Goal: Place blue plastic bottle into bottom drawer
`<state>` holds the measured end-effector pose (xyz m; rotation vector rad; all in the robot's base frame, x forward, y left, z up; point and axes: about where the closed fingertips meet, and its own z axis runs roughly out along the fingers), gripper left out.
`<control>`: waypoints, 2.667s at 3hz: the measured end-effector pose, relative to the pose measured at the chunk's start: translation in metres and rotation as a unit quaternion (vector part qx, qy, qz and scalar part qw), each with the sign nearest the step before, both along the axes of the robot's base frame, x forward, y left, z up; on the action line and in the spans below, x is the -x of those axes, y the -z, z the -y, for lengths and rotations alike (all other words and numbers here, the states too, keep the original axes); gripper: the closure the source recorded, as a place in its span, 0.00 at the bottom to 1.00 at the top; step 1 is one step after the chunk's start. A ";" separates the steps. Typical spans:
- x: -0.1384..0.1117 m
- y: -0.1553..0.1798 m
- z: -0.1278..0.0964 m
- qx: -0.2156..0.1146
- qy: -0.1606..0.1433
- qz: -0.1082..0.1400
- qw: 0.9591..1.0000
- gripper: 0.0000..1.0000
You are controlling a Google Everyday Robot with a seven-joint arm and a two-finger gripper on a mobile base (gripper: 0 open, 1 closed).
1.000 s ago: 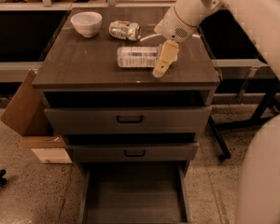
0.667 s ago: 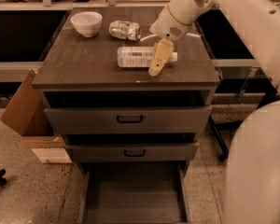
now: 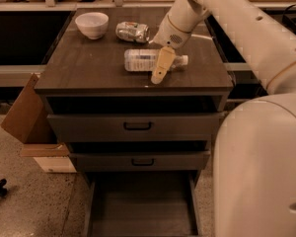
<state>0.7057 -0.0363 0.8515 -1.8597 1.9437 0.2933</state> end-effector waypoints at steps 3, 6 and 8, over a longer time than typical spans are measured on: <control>-0.020 0.020 -0.004 0.006 -0.017 0.002 1.000 0.64; 0.030 -0.019 -0.012 -0.011 -0.059 0.048 0.997 1.00; 0.081 -0.012 -0.003 0.007 -0.110 0.040 0.993 1.00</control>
Offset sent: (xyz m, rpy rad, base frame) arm 0.0236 -0.0025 -0.0135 -0.0136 -0.0161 0.0290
